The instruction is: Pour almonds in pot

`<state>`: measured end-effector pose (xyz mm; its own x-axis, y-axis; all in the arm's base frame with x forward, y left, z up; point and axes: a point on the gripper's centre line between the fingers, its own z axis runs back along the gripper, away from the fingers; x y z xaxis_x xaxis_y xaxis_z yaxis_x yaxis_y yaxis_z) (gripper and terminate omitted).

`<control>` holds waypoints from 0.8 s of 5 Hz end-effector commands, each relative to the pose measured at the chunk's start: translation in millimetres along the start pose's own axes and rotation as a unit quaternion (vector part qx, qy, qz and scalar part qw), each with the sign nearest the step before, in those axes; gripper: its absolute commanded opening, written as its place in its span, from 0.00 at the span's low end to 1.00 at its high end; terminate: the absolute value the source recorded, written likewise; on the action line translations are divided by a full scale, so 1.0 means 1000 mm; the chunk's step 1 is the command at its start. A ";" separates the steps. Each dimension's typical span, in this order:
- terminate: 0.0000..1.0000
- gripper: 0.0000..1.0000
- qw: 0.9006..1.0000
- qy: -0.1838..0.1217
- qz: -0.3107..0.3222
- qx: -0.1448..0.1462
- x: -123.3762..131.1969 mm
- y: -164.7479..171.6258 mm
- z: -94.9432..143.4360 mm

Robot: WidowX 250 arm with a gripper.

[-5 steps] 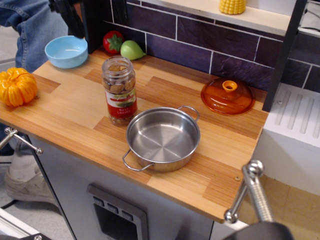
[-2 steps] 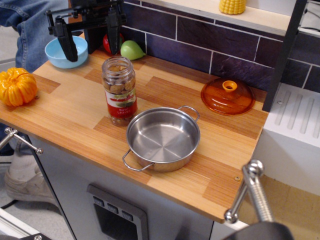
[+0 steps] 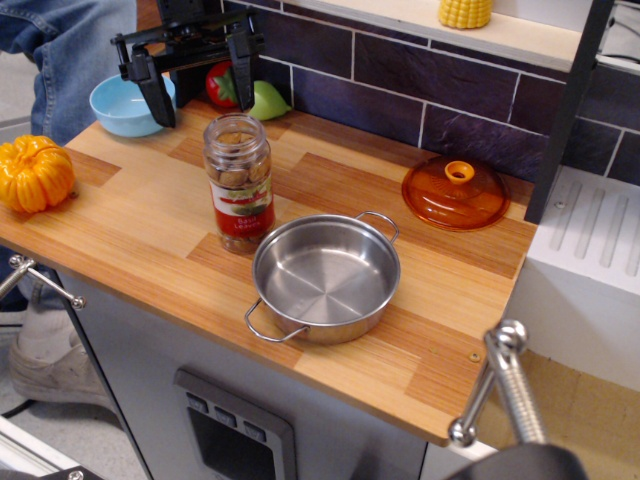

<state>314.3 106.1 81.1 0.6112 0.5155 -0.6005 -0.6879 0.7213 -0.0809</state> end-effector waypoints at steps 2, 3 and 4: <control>0.00 1.00 0.999 0.010 0.038 -0.010 -0.009 -0.011 -0.015; 0.00 1.00 0.998 0.031 0.046 -0.004 -0.024 -0.007 -0.027; 0.00 1.00 0.999 0.037 0.037 0.001 -0.034 -0.008 -0.032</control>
<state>282.0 62.7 50.9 0.4659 0.5086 -0.7240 -0.7282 0.6853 0.0128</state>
